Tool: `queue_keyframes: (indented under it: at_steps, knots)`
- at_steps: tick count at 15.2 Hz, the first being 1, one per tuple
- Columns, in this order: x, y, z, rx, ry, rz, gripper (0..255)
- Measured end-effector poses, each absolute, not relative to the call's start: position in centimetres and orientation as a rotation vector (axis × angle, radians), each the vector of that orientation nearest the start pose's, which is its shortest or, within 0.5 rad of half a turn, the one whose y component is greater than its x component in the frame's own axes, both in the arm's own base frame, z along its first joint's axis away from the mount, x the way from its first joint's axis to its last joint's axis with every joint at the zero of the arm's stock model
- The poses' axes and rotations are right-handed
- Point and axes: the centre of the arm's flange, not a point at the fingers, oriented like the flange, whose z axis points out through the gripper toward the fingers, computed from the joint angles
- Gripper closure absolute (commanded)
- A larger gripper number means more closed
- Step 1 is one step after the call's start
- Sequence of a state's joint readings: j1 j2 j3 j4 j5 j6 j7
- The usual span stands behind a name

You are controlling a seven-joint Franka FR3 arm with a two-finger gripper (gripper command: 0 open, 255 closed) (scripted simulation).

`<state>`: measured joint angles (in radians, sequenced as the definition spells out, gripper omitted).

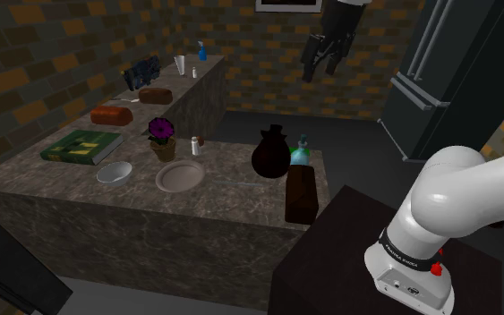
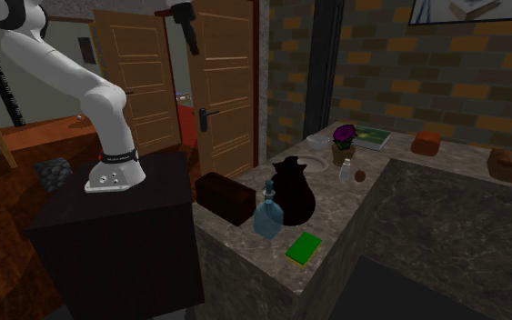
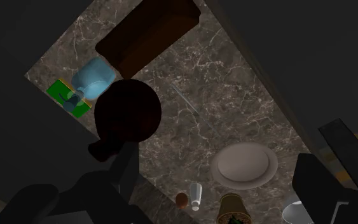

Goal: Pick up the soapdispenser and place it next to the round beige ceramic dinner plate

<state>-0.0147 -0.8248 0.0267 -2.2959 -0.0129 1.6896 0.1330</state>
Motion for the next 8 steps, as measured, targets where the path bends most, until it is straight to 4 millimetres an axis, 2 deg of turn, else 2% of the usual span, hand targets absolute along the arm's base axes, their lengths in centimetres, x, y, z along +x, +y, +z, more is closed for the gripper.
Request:
queue_keyframes:
  at_steps: [2,5,8]
  knots:
    - [31.0,0.2,63.9,-3.134,0.2,-0.344,0]
    - [32.3,-1.5,61.5,-3.139,0.198,-0.331,0]
    - [33.9,-4.4,59.1,-3.145,0.197,-0.317,0]
